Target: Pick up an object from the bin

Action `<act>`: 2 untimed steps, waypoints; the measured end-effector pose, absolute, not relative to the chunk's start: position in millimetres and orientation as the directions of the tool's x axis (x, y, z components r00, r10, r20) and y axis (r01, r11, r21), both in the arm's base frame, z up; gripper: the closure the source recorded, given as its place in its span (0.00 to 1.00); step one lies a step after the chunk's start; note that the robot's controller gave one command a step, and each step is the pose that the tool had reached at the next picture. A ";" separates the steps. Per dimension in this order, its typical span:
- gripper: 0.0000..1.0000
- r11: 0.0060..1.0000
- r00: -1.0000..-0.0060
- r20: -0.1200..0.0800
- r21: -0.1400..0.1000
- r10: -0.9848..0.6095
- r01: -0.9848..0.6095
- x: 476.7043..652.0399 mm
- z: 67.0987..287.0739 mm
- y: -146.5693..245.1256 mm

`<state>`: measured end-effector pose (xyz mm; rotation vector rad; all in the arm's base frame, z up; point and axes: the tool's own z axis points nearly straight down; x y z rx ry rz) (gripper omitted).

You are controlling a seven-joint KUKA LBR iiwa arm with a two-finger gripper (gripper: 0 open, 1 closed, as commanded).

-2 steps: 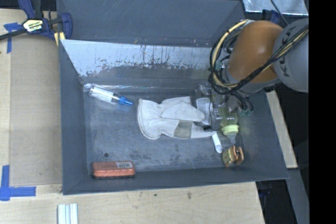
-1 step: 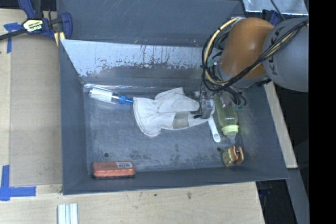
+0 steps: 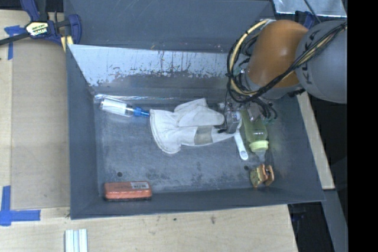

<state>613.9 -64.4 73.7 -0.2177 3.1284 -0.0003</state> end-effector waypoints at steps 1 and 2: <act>1.00 0.998 -0.998 -0.004 -0.001 -0.070 -0.070 559.2 213.9 -69.6; 0.00 0.997 -0.997 -0.004 -0.001 -0.071 -0.071 559.1 213.7 -69.5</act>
Offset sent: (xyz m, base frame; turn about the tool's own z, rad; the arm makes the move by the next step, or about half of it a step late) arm 0.0000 0.0000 0.0000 0.0000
